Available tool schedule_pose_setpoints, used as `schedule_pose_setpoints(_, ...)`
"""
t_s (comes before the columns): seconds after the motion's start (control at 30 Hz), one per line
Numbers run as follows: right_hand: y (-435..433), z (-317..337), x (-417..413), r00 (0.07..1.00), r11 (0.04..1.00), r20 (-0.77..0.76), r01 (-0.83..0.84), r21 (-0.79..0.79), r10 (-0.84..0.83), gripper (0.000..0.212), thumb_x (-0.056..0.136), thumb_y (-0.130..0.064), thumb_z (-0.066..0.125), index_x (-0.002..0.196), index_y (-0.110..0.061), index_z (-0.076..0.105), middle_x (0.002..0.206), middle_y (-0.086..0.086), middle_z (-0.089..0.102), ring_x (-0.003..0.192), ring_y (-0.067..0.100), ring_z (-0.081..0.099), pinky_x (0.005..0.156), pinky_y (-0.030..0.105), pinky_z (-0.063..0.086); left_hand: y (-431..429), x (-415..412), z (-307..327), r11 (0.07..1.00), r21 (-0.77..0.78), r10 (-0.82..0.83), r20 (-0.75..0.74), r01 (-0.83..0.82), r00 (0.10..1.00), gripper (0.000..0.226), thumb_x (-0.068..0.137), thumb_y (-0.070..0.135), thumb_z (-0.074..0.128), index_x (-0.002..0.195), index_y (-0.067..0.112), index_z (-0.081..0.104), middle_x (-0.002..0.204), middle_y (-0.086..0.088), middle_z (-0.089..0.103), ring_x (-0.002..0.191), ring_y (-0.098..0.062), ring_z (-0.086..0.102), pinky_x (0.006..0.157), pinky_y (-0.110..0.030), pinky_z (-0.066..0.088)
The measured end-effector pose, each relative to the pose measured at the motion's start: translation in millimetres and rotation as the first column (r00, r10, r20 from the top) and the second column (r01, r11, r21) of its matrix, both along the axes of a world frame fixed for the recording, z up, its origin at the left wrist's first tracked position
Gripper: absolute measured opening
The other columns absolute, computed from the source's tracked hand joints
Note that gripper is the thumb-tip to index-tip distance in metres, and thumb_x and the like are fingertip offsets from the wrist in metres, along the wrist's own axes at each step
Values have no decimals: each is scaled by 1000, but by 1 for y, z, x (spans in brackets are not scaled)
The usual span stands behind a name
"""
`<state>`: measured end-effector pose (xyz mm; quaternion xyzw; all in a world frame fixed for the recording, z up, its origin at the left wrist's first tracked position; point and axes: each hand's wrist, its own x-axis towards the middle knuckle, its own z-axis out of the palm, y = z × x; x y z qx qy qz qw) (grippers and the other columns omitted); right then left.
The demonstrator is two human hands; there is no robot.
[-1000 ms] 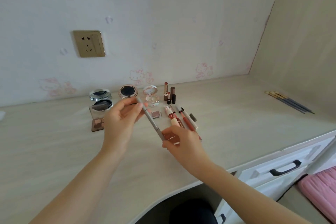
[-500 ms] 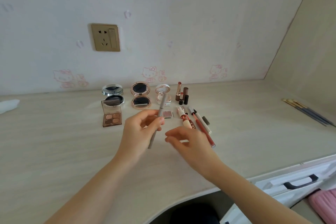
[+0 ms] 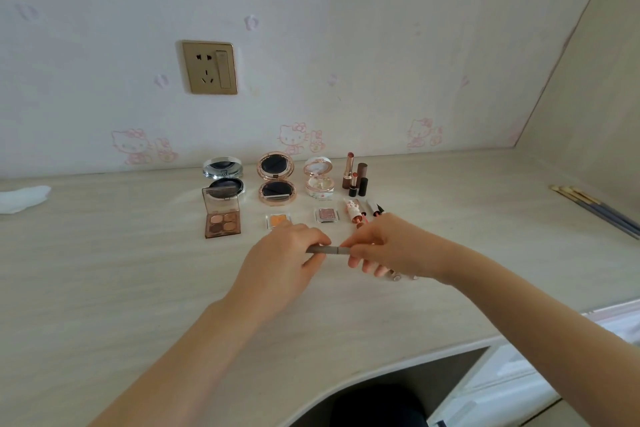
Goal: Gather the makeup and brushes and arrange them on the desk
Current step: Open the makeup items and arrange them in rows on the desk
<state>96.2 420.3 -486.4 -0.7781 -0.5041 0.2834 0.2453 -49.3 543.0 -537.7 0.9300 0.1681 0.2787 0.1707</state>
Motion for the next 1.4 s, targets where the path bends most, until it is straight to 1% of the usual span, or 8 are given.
schedule_pose_setpoints(0.13,6,-10,-3,917,995,391,-101,26,83,18,93,-24,56,101,-28,72,86,-14,67,83,6,59,78,22,46,-1,0,-5,964,266,19,-8,-16,1000,17,78,35,76,91,25,71,74,12,64,75,-16,57,58,-32,51)
schedule_pose_setpoints(0.3,6,-41,-4,782,977,623,-130,171,-5,21,97,-31,46,108,-35,63,98,-9,64,95,14,52,89,38,45,-1,1,-11,928,370,48,-19,-37,999,10,82,30,71,79,23,65,66,10,58,66,-16,56,42,-30,44)
schedule_pose_setpoints(0.47,-1,-70,-11,719,888,679,-204,412,-150,18,86,-11,68,102,-19,69,86,-2,64,78,20,62,58,37,56,-3,0,-21,943,327,72,-3,-67,997,16,87,36,62,81,22,58,68,8,57,62,-14,58,39,-31,44)
schedule_pose_setpoints(0.57,-4,-85,-13,705,814,678,-259,520,-209,25,78,-2,74,99,-15,70,85,-1,65,74,19,60,58,27,52,-2,0,-27,935,345,71,33,-78,997,29,89,47,45,75,24,55,63,9,57,52,-14,58,35,-29,42)
schedule_pose_setpoints(0.7,-7,-91,-19,704,769,670,-287,571,-235,20,85,-2,63,102,-11,69,89,2,63,82,22,58,85,32,50,1,-3,-28,912,398,91,28,-95,995,39,89,57,36,69,25,49,56,9,58,42,-15,54,34,-24,34)
schedule_pose_setpoints(0.9,-9,-92,-17,716,759,628,-216,614,-304,21,80,1,72,98,-12,71,90,2,66,83,21,58,70,31,51,12,-8,-27,925,374,60,21,-63,998,41,83,65,40,71,26,48,57,11,55,48,-13,53,38,-25,34)
schedule_pose_setpoints(1.13,-13,-89,-19,722,742,541,-57,668,-432,18,89,-23,56,92,-17,72,87,-7,70,85,18,59,75,32,53,13,-11,-27,933,350,90,7,-87,996,32,77,53,62,76,22,56,67,12,56,60,-13,57,40,-29,44)
schedule_pose_setpoints(1.4,-11,-88,-17,782,702,400,66,709,-478,16,83,-10,70,98,-16,72,104,-2,63,99,21,55,79,30,51,4,-7,-24,974,171,126,148,-151,981,32,86,22,39,97,14,68,91,4,60,89,-14,57,65,-32,54)
